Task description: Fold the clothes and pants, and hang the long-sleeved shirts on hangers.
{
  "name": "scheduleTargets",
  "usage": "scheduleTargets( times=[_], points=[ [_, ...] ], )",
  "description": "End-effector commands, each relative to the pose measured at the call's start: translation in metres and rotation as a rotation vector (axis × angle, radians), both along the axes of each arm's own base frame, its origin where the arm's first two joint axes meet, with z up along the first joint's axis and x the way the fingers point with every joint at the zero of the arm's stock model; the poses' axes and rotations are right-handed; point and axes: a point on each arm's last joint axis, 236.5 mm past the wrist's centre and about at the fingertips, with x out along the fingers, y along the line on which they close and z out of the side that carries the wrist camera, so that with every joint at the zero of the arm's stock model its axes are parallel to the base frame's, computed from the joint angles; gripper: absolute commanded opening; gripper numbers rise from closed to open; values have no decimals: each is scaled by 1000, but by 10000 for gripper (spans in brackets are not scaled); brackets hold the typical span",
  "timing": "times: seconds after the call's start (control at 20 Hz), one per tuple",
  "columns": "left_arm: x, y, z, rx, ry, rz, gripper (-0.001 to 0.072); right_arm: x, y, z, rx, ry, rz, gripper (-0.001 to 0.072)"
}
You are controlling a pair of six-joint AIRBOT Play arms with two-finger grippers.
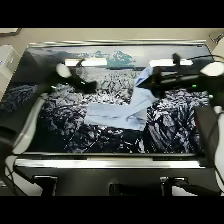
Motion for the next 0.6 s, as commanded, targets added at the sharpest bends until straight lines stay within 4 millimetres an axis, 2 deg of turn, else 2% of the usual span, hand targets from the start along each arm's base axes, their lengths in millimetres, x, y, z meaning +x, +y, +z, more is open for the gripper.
scheduleTargets(
  times=[0.0, 0.15, 0.25, 0.35, 0.4, 0.45, 0.5, 0.55],
  points=[
    [14, 96, 55, 73, -98, 115, 19, 17, 59, -28, 52, 23, 16, 43],
    [10, 132, 100, 76, -177, 159, 20, 31, 128, -68, 84, 58, -17, 44],
    [0, 142, 125, 84, -223, 151, 20, 32, 167, -103, 85, 102, -40, 44],
    [-10, 142, 146, 83, -257, 142, 20, 25, 201, -142, 78, 168, -60, 56],
    [-15, 140, 155, 88, -278, 123, 20, 19, 214, -159, 83, 210, -66, 245],
    [-20, 139, 164, 88, -292, 118, 20, 13, 225, -168, 103, 247, -63, 529],
    [-23, 138, 171, 93, -313, 104, 20, 11, 229, -170, 117, 251, -52, 642],
    [-25, 138, 177, 95, -329, 97, 20, 12, 227, -168, 115, 240, -46, 641]
  ],
)
